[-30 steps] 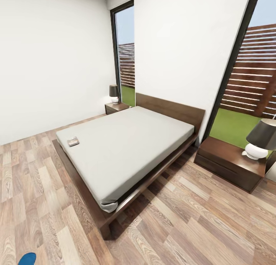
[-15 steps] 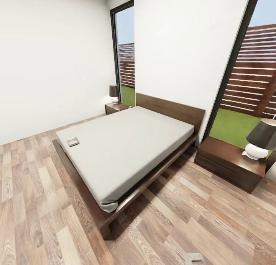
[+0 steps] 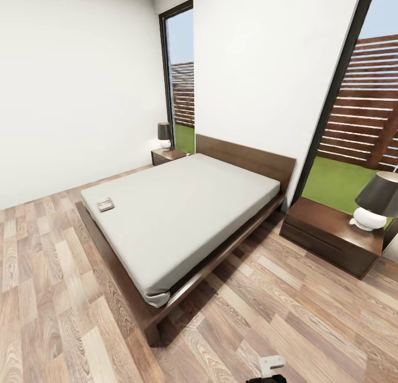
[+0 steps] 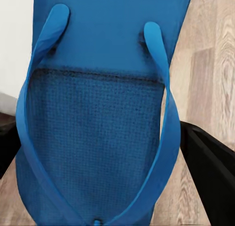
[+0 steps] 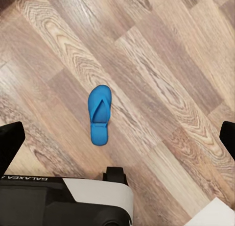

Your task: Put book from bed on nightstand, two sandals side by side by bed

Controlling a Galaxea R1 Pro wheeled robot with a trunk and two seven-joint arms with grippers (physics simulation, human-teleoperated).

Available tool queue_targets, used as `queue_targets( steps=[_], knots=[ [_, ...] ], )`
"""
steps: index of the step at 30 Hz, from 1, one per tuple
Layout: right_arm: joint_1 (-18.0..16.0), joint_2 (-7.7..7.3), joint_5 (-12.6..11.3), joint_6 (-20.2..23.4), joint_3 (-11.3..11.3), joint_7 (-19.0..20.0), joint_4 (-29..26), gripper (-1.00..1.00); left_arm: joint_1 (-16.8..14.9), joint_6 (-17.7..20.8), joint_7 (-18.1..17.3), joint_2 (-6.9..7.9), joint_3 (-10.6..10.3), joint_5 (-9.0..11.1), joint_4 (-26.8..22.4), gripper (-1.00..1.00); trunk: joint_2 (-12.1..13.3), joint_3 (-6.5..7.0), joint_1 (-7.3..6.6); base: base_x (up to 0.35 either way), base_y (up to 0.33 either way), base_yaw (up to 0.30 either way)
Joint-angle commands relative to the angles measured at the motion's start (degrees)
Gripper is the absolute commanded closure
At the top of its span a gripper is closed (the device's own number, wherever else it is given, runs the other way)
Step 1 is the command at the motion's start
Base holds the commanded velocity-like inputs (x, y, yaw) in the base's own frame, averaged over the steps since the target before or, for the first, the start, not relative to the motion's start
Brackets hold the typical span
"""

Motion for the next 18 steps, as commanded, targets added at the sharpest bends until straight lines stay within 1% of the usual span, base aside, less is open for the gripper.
queue_targets(
  steps=[1,12,18],
  knots=[
    [0.0,0.0,-0.2,0.3,0.5,-0.4,-0.1,-1.0,0.4,-0.2,0.5,0.02,-0.9,0.4,-0.1,1.0,-0.1,-0.11,0.04,0.0,0.0,0.0],
    [-0.1,0.05,-0.2,0.3,0.7,-0.4,0.4,-1.0,1.4,-0.4,1.4,0.06,-0.9,0.5,-0.1,1.0,-0.1,-0.11,0.04,0.0,0.0,0.0],
    [-0.1,0.04,-0.3,0.3,0.7,-0.4,0.6,-1.0,1.6,-0.5,1.6,0.06,-0.9,0.5,-0.1,1.0,-2.5,-1.19,1.35,0.0,0.0,0.0]
  ],
)
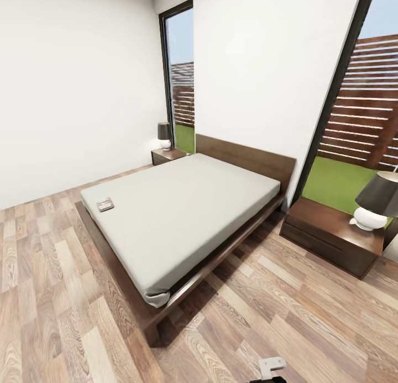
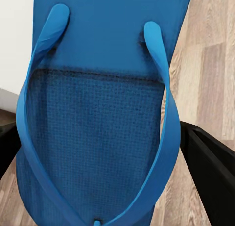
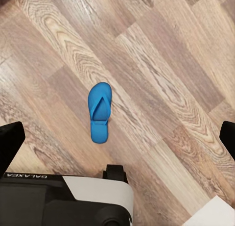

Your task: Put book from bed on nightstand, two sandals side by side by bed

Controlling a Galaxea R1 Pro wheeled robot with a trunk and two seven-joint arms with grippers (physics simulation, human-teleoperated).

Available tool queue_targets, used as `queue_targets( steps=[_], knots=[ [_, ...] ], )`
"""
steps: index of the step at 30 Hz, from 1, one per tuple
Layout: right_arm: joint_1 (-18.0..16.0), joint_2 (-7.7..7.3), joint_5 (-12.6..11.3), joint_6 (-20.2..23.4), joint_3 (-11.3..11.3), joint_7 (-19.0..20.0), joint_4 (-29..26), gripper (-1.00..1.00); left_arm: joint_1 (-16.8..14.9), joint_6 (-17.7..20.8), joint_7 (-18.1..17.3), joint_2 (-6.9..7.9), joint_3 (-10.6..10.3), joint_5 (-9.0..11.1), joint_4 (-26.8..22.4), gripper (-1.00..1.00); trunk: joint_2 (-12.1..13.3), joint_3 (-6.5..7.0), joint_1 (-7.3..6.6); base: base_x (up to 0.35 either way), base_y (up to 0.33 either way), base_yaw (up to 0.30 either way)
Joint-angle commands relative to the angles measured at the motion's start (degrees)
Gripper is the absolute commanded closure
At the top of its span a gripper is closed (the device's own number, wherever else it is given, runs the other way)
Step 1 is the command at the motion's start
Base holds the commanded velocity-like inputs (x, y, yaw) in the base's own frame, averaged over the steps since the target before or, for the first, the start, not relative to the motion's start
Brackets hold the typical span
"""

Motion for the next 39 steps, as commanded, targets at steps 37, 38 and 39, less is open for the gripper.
queue_targets(
  steps=[37,38,39],
  knots=[
    [-0.9,3.82,-0.2,0.4,1.9,-0.3,0.1,-1.0,0.2,0.0,0.2,-0.08,-0.5,0.5,-0.1,1.0,-15.0,-6.76,8.16,0.0,0.0,0.0],
    [-0.9,3.81,-0.2,0.4,1.9,-0.3,0.1,-1.0,0.2,0.0,0.2,-0.08,-0.5,0.5,-0.1,1.0,-15.4,-6.94,8.38,0.0,0.0,0.0],
    [-0.9,3.8,-0.2,0.4,2.0,-0.3,0.1,-1.0,0.2,0.0,0.2,-0.08,-0.5,0.5,-0.1,1.0,-15.8,-7.12,8.6,0.0,0.0,0.0]
  ],
)
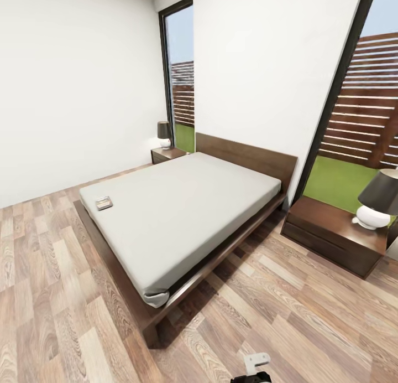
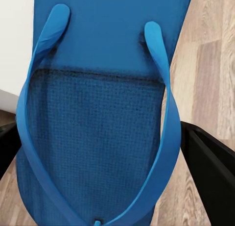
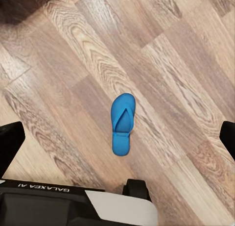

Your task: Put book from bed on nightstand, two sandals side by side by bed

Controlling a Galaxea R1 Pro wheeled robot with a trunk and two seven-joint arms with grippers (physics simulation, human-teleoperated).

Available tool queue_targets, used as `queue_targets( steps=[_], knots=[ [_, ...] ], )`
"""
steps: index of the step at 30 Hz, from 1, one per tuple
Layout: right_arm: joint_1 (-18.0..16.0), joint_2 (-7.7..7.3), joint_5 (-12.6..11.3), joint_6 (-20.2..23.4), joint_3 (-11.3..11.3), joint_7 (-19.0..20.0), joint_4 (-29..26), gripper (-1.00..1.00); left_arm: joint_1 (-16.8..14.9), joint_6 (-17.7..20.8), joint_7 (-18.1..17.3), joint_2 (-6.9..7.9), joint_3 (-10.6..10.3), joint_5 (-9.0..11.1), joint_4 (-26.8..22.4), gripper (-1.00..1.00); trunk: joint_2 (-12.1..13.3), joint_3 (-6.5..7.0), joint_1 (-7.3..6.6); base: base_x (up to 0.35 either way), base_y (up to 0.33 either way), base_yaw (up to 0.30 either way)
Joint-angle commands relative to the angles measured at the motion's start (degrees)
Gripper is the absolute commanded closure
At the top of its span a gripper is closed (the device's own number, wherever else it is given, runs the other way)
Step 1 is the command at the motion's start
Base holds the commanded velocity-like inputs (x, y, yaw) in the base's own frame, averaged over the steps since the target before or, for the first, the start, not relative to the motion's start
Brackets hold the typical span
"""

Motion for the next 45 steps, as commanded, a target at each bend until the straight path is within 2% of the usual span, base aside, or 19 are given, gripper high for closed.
queue_targets(
  steps=[1,18,45],
  knots=[
    [0.0,-0.03,-0.2,0.3,0.5,-0.3,-0.1,-1.0,0.0,-0.1,0.1,0.01,-0.5,0.4,0.0,1.0,-0.5,-0.26,0.24,0.0,0.0,0.0],
    [0.0,-0.3,-0.2,0.3,0.6,-0.3,0.6,-1.0,0.0,-0.1,0.1,0.01,-0.6,0.4,0.0,1.0,-7.3,-3.32,3.97,0.0,0.0,0.0],
    [0.0,0.3,-0.3,0.3,0.9,-0.2,0.8,-1.0,0.0,-0.1,0.1,-0.07,-0.6,0.4,0.0,1.0,-18.1,-8.16,9.9,0.0,0.0,0.0]
  ],
)
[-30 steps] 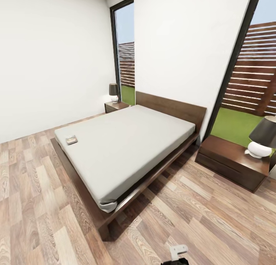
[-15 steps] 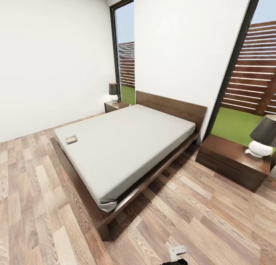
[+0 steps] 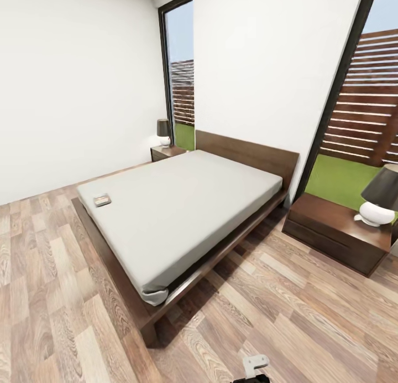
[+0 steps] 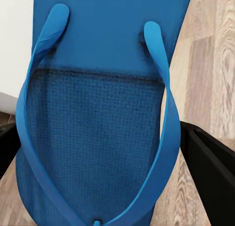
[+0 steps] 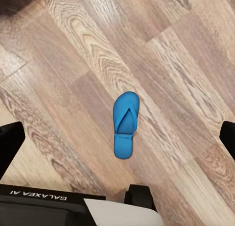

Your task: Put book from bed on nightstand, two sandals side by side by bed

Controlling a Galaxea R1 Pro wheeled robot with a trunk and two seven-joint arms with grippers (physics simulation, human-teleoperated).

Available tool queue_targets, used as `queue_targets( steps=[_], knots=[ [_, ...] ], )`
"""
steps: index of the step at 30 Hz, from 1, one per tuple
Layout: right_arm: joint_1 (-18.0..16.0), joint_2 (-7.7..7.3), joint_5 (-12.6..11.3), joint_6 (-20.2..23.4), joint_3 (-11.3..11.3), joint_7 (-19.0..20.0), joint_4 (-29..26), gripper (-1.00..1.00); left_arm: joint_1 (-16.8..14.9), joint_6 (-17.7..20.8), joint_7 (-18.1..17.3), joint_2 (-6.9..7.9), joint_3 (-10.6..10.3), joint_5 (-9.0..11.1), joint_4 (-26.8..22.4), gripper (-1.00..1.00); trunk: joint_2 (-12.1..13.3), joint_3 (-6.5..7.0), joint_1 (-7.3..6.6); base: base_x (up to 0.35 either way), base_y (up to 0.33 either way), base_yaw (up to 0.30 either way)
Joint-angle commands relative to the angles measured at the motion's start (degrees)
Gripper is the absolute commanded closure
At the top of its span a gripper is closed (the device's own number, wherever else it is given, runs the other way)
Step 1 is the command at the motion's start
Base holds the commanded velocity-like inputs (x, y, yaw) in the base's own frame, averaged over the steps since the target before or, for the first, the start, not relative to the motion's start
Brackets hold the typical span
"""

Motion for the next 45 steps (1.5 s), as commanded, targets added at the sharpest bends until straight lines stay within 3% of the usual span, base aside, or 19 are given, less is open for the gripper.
queue_targets(
  steps=[1,45],
  knots=[
    [0.0,-0.01,-0.2,0.3,0.5,-0.3,-0.1,-1.0,0.0,-0.1,0.2,0.0,-0.5,0.5,0.0,1.0,-0.5,-0.25,0.23,0.0,0.0,0.0],
    [0.0,-0.15,-0.2,-1.0,0.8,0.2,0.5,-1.0,0.0,-0.1,-0.1,-0.01,-0.6,0.4,0.0,1.0,-18.1,-8.15,9.89,0.0,0.0,0.0]
  ],
)
